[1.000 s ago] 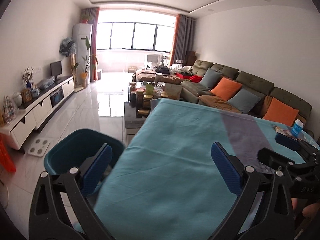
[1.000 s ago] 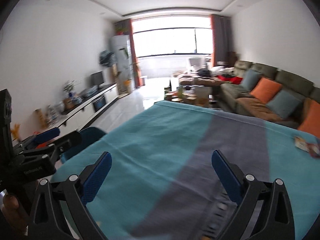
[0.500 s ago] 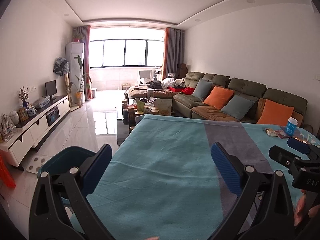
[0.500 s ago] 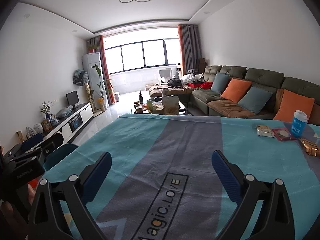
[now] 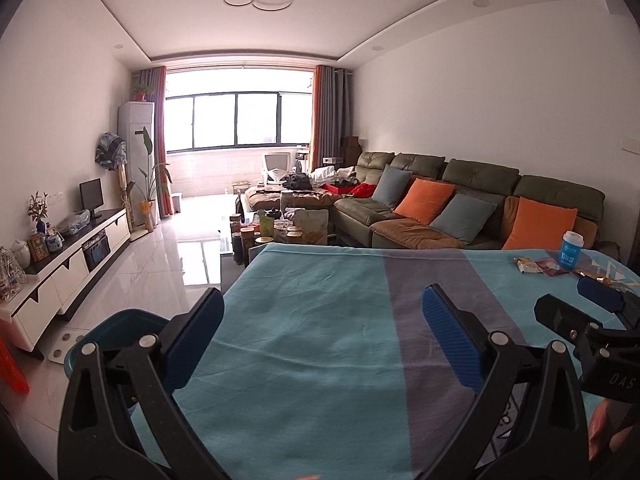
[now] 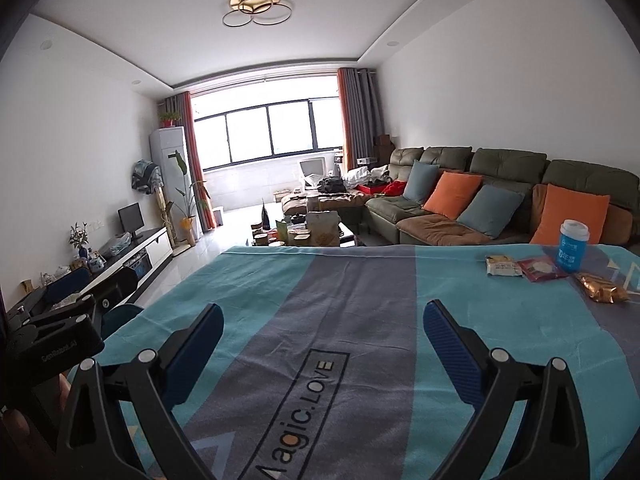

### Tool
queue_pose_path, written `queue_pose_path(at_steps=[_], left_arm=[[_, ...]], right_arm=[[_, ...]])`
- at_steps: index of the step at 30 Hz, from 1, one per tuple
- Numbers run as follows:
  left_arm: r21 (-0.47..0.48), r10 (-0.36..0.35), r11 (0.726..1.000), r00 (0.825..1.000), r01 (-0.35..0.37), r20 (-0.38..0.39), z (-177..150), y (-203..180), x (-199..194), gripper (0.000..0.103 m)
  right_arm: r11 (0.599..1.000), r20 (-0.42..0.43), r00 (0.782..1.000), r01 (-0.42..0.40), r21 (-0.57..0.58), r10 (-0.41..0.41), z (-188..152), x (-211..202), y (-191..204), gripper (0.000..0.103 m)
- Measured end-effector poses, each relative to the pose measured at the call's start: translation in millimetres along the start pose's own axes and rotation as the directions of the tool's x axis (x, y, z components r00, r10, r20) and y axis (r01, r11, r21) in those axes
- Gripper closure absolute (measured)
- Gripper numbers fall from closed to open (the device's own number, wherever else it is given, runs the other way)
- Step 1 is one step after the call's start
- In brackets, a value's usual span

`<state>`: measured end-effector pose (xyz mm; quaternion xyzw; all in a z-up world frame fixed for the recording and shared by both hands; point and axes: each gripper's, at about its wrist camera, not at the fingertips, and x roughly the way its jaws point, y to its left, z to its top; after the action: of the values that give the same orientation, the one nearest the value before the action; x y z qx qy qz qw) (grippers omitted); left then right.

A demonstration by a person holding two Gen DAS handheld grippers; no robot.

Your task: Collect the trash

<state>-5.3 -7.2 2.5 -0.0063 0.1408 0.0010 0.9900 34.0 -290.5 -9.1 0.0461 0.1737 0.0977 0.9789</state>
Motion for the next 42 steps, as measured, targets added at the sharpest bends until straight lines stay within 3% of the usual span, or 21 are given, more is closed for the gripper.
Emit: queue_pose_path(at_steps=[42], left_arm=[[-0.037, 0.016, 0.999, 1.000, -0.016, -0.003, -1.7, -0.1, 12.9, 0.005]], right_arm=[[0.999, 0.009, 0.999, 0.034, 0.024, -0.034, -0.8, -6.8, 0.5, 0.007]])
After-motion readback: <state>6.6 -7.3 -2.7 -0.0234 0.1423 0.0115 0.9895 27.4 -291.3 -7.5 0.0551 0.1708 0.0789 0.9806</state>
